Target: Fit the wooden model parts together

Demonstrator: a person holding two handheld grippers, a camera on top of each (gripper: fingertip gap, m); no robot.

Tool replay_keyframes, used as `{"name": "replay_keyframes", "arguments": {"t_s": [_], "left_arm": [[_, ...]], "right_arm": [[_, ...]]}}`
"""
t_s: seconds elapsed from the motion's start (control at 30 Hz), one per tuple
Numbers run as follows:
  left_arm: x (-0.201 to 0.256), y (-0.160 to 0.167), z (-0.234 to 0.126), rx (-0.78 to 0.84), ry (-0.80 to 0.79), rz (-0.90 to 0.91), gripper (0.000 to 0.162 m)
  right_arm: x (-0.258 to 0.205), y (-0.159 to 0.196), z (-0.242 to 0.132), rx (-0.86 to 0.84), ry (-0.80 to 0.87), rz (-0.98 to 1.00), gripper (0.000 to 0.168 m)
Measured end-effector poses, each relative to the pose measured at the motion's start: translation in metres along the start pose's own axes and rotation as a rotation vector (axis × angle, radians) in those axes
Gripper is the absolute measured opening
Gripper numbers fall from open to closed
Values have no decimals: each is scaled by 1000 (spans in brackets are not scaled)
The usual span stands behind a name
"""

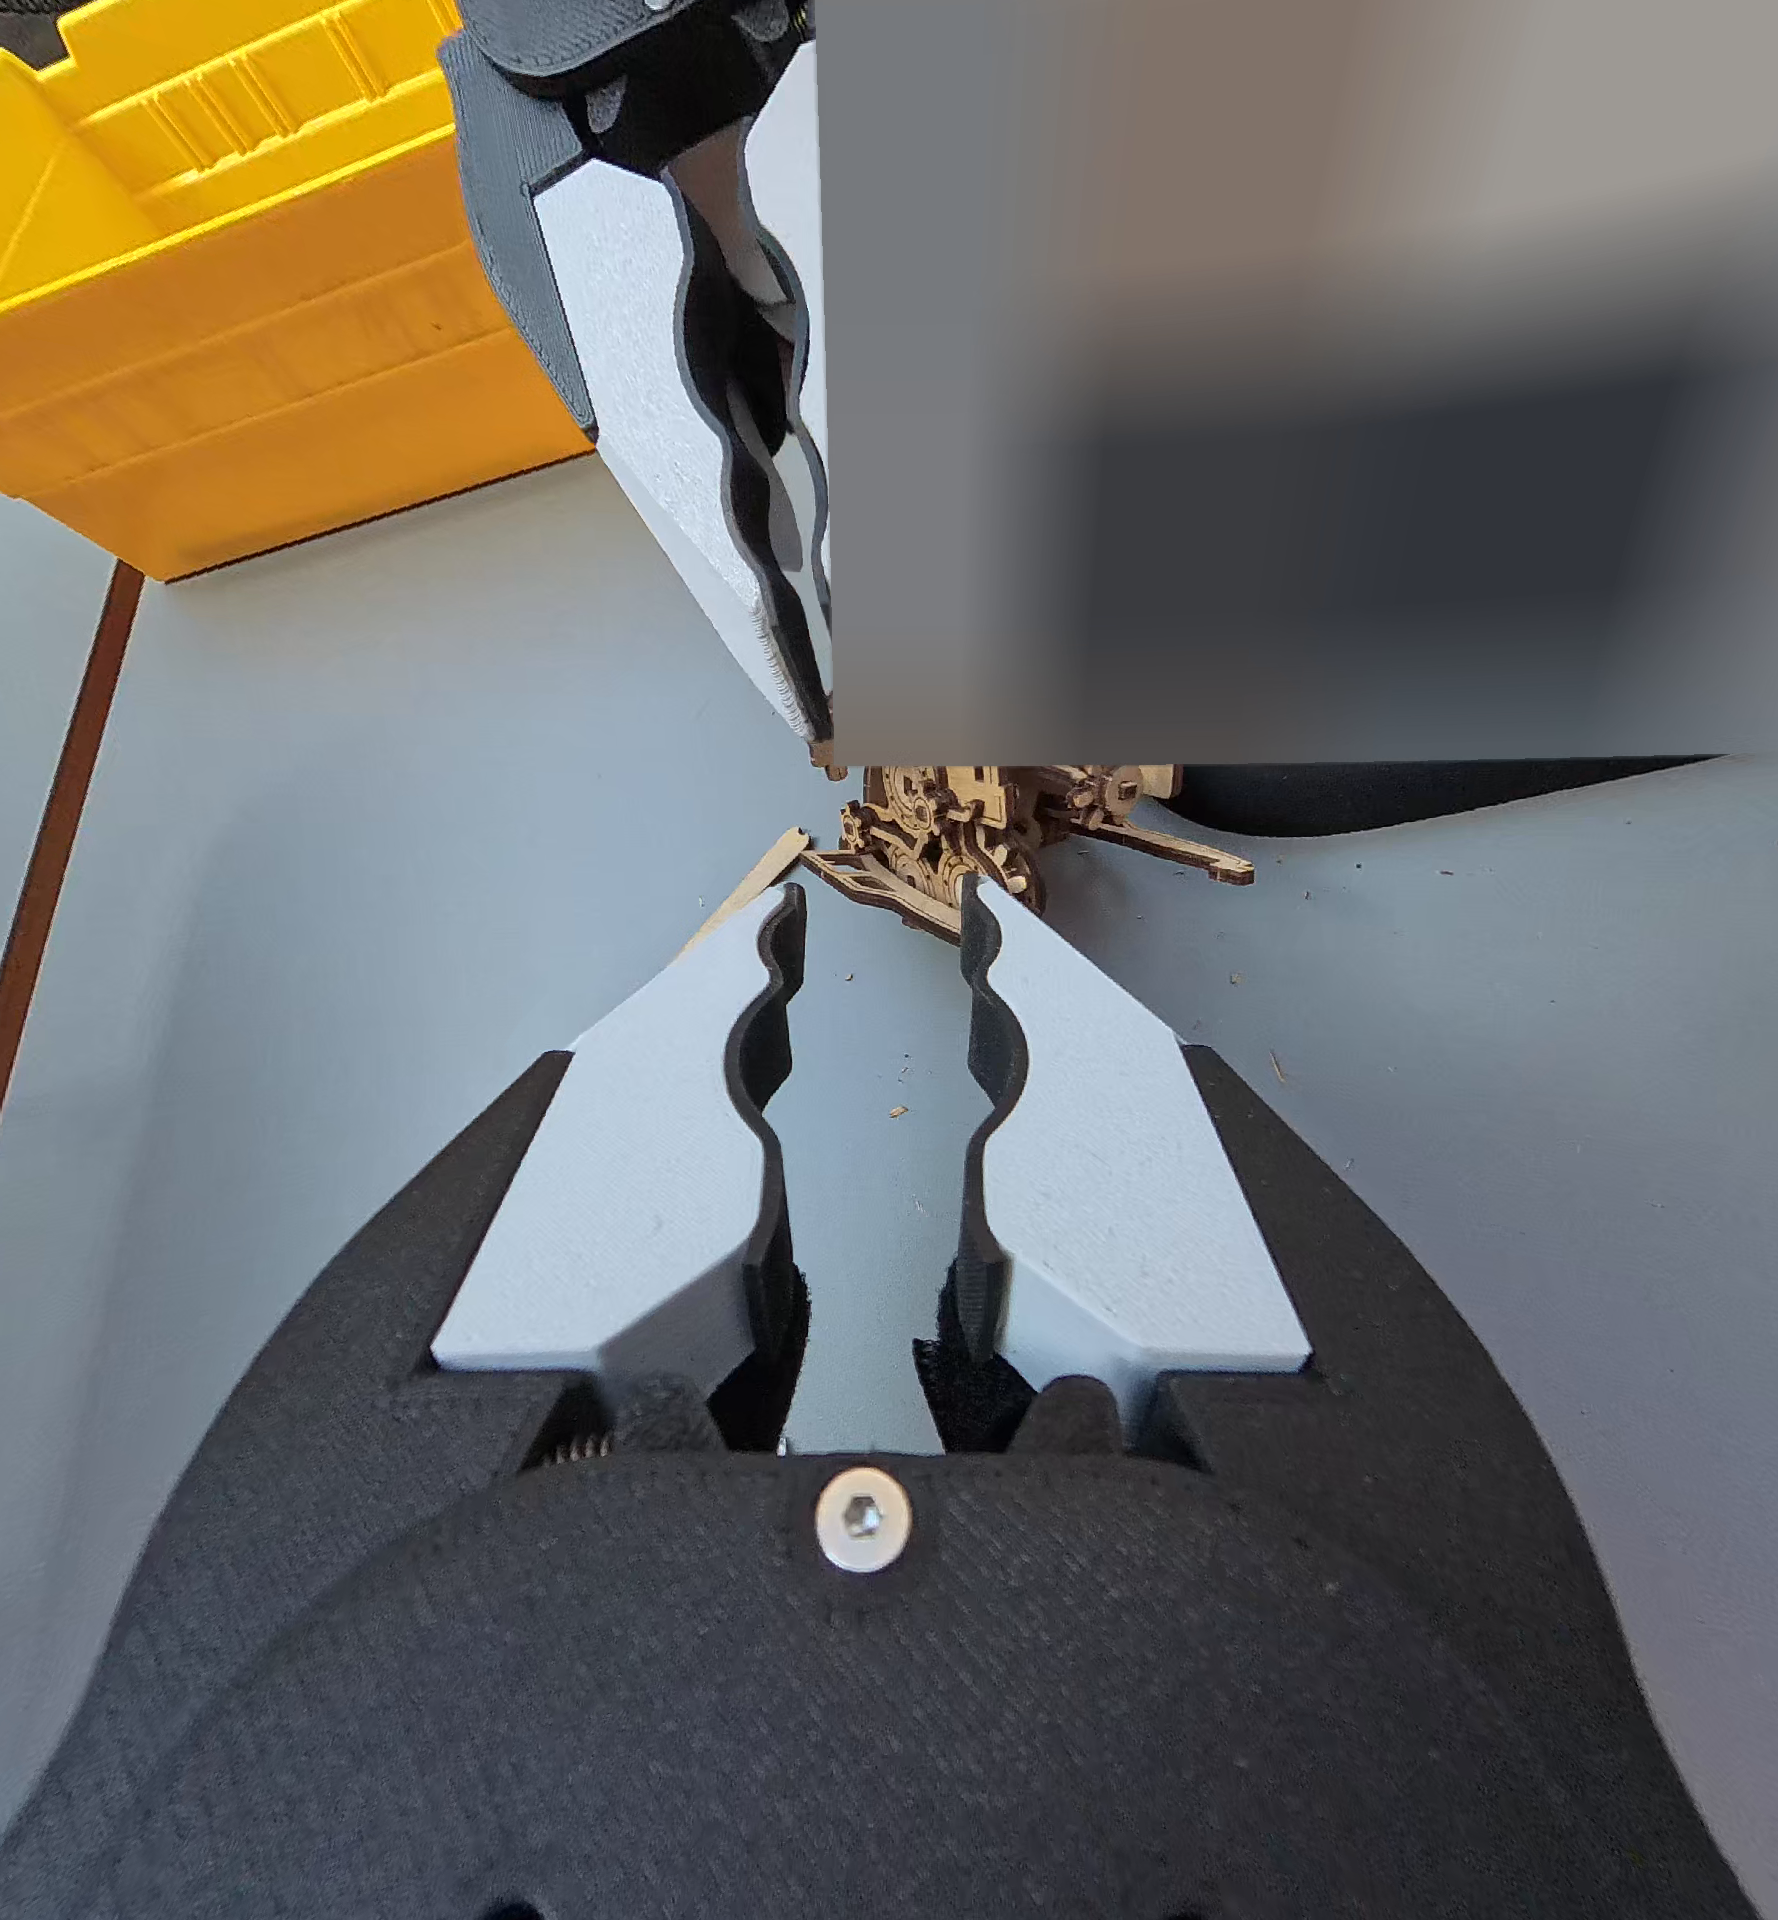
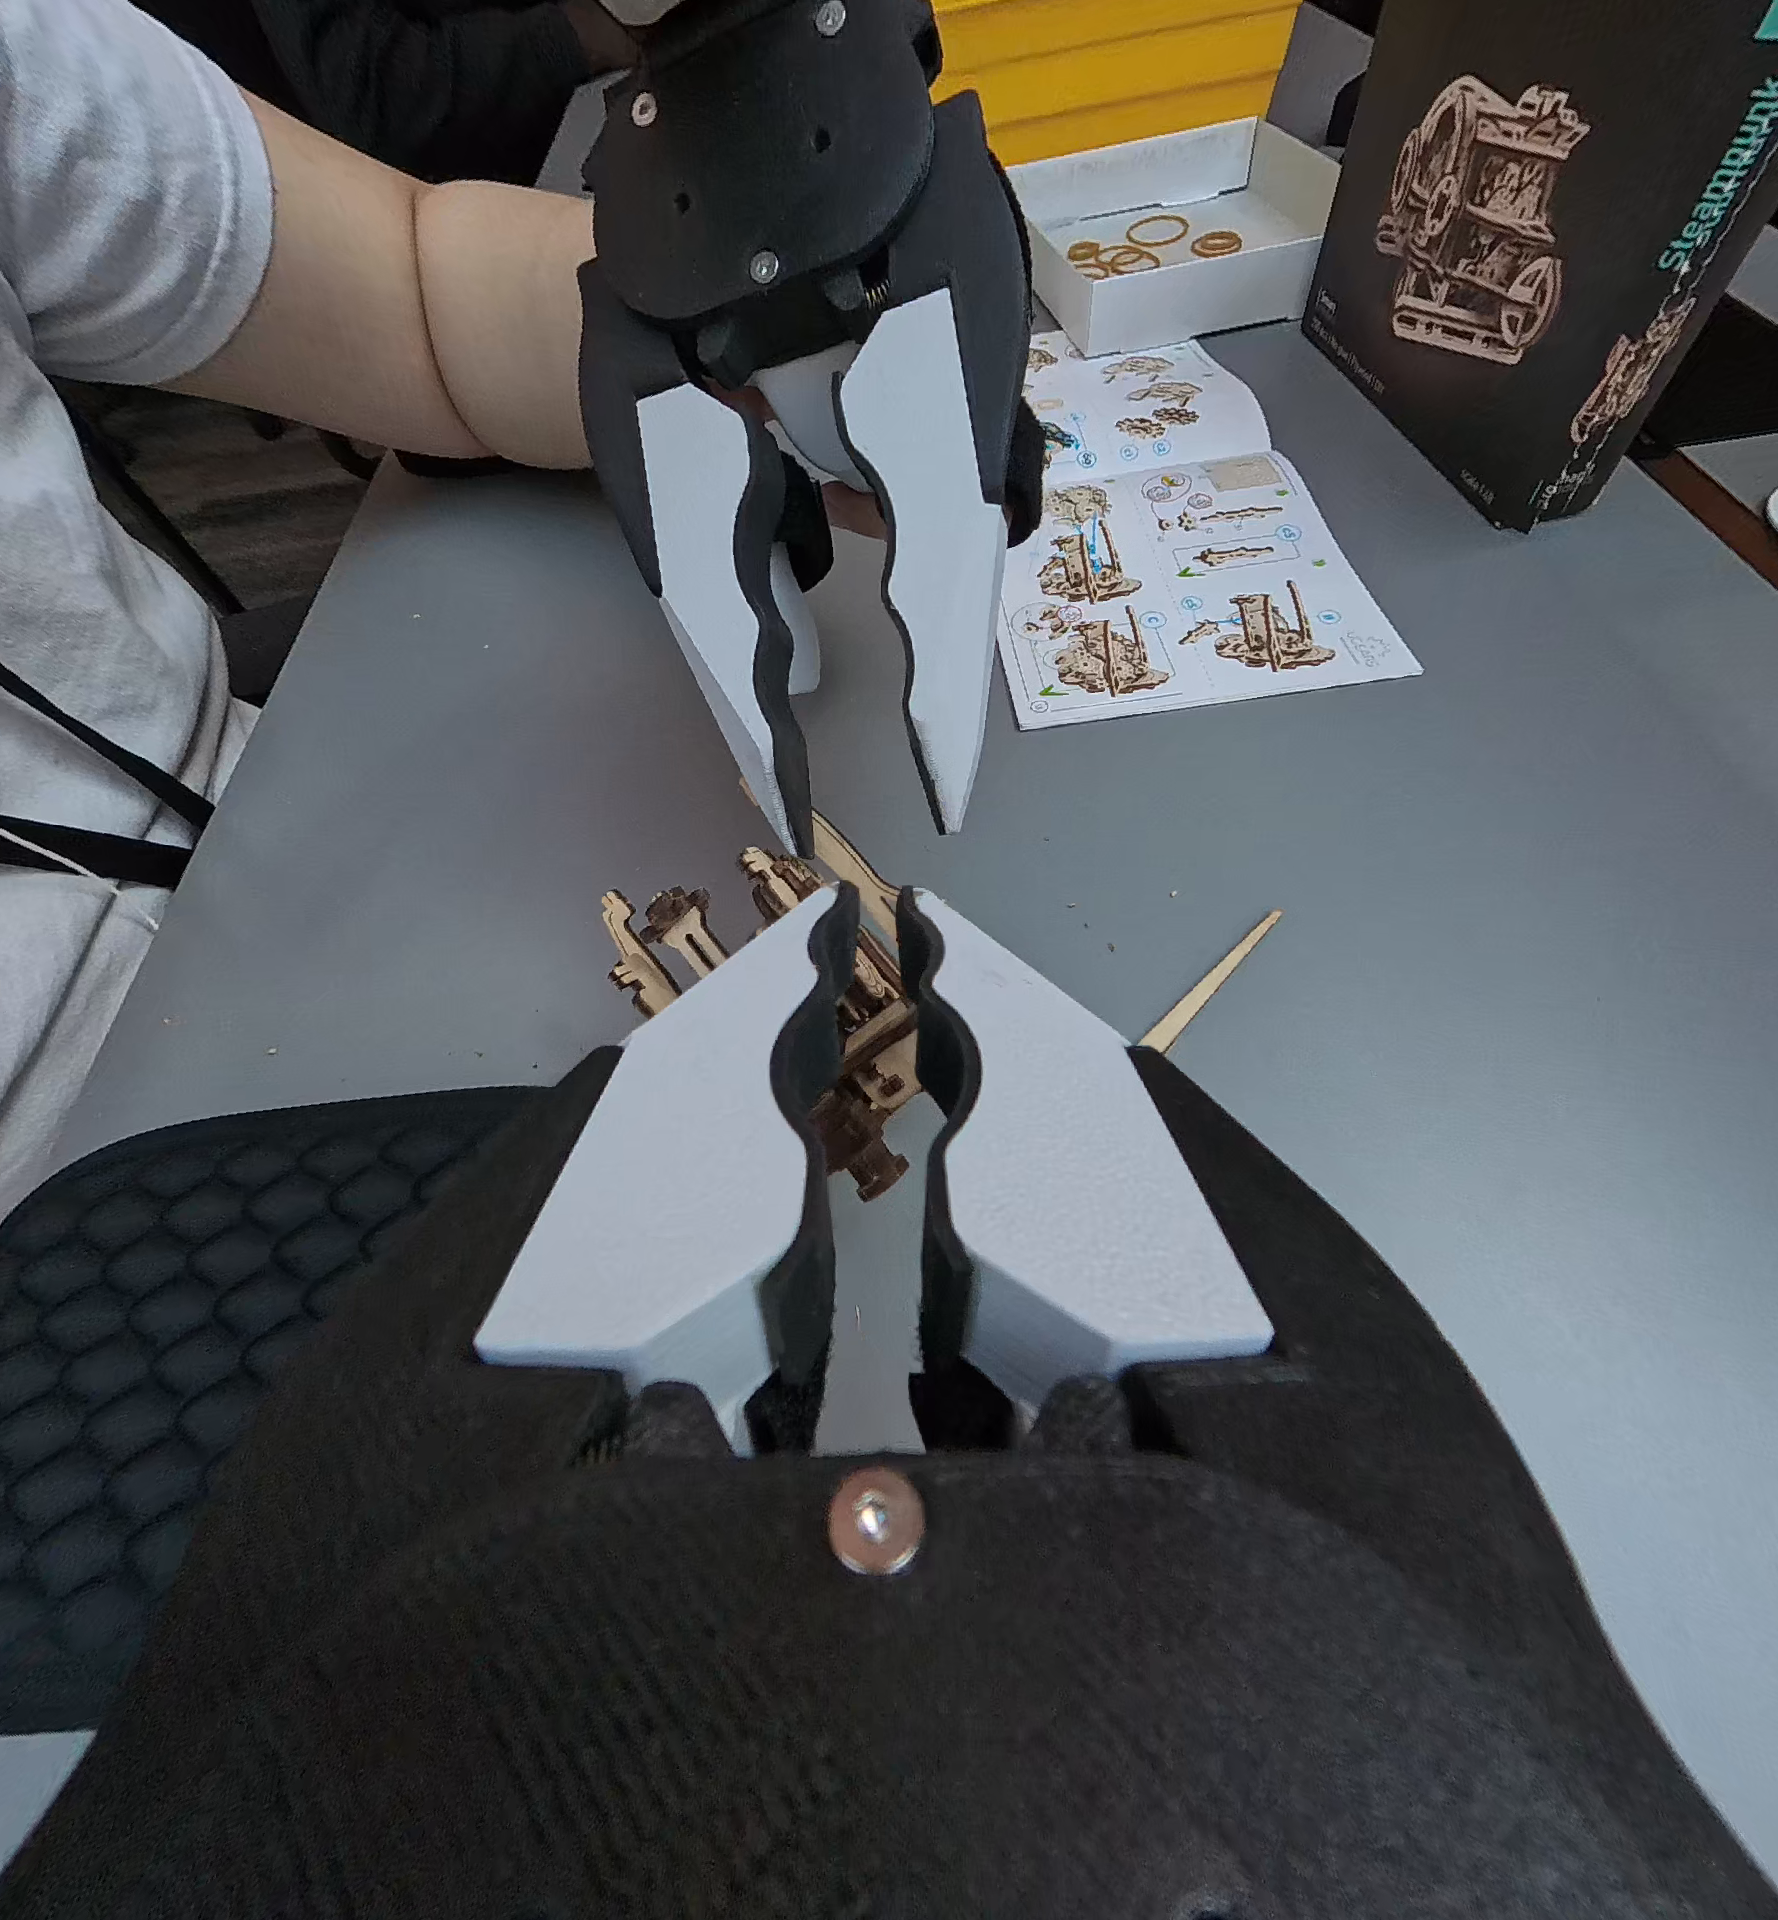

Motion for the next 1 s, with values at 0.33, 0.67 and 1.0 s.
{"name": "replay_keyframes", "arguments": {"t_s": [0.33, 0.67, 1.0], "left_arm": [[7, 2, 6, -16, 24, -7, 30], [13, 9, 15, -57, 48, -24, 34], [19, -2, 8, -8, 124, 43, 25]], "right_arm": [[-14, -5, -27, -189, 48, 83, 57], [-32, 9, -5, -436, 180, 173, 76], [-42, 28, 10, -555, 102, 160, 80]]}}
Point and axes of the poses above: each gripper's, where its closed fingertips meet, z out along the fingers, y out of its underside, x = y × z across the jaws, the point moved 5 cm from there along -z, back along the fingers, and after that the axes turned 2 degrees about x, right-handed, at the moved point
